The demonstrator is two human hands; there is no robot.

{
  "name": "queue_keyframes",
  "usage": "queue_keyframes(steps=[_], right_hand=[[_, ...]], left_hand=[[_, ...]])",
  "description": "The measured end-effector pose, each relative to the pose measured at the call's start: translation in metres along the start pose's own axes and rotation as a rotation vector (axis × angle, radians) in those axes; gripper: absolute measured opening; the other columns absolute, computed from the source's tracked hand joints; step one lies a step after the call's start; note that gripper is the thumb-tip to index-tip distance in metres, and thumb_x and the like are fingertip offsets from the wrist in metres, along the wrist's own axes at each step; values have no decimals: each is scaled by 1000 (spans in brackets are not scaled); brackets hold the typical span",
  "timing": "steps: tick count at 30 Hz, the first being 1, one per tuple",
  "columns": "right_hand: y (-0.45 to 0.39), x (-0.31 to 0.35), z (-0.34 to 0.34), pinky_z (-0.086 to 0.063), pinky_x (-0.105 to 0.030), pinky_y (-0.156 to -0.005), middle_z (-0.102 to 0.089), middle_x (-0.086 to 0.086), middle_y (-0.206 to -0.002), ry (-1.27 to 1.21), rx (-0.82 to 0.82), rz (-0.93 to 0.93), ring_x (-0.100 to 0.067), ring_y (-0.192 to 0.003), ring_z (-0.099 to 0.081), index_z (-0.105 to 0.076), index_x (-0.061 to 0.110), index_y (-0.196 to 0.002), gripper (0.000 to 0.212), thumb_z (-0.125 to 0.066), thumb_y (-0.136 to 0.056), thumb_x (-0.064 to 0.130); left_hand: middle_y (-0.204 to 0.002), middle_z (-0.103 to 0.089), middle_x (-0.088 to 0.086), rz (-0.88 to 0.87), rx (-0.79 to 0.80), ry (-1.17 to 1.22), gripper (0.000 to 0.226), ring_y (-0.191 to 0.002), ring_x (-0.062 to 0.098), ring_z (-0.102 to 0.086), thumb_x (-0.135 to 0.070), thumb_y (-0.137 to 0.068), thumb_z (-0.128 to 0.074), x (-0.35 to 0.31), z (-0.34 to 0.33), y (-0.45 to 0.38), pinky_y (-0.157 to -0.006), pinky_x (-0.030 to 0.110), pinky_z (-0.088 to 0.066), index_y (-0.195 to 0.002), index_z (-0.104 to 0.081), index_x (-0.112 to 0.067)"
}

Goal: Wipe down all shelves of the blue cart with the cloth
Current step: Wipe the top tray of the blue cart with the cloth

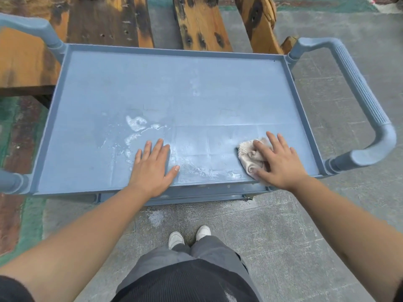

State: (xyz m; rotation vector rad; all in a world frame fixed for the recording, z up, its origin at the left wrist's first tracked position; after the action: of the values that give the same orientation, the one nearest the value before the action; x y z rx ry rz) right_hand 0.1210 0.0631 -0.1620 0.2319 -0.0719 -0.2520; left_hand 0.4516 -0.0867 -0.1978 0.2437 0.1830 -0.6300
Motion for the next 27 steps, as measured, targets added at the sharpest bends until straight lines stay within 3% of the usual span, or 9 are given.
queue_keyframes(steps=[3, 9, 14, 21, 27], right_hand=[[-2, 7, -9, -28, -64, -107, -14, -9, -164, 74, 29, 59, -40, -148, -10, -30, 37, -151, 86, -32, -77, 82], [-7, 15, -15, -37, -65, -103, -31, -17, -157, -14, -13, 71, -50, -139, -26, -47, 26, -145, 89, -36, -74, 81], [-12, 19, -16, -27, -61, -112, -29, -22, -156, -74, -47, 31, -51, -137, -26, -46, 23, -145, 99, -21, -76, 89], [-13, 49, -14, -24, -55, -116, -33, -17, -156, -165, -92, -227, -47, -141, -24, -44, 22, -146, 89, -37, -75, 76], [-25, 136, -24, -19, -52, -118, -27, -18, -158, -195, -99, -347, -46, -144, -16, -34, 24, -150, 76, -43, -85, 64]], left_hand=[[-163, -7, 1, 27, -23, -11, 80, -149, 26, 1, -69, -86, -19, 26, 15, 8, -118, 46, -3, -152, -20, -23], [-163, -10, 7, 202, 49, -135, 71, -148, 28, -3, -63, -92, -31, 132, 35, 55, -117, 48, -6, -152, -21, -26], [-162, -9, 9, 177, 65, -189, 77, -148, 28, -3, -74, -85, -20, 167, 40, 61, -117, 49, -8, -151, -19, -34], [-162, -13, 9, 130, -1, -160, 77, -148, 29, -6, -74, -84, -18, 172, 35, 56, -116, 55, -9, -151, -22, -36], [-162, -8, 11, 100, 21, -158, 78, -148, 32, -1, -74, -86, -14, 176, 30, 56, -114, 58, -7, -152, -12, -34]])
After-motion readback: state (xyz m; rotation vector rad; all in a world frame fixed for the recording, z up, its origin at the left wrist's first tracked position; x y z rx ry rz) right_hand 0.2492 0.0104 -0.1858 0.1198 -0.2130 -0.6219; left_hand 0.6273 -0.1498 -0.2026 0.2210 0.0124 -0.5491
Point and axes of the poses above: each hand's wrist, its own y-axis away from the middle knuckle, its own z-axis out of the back of the hand, x = y × z, the point moved 6 cm from there along -y, towards the middle knuckle
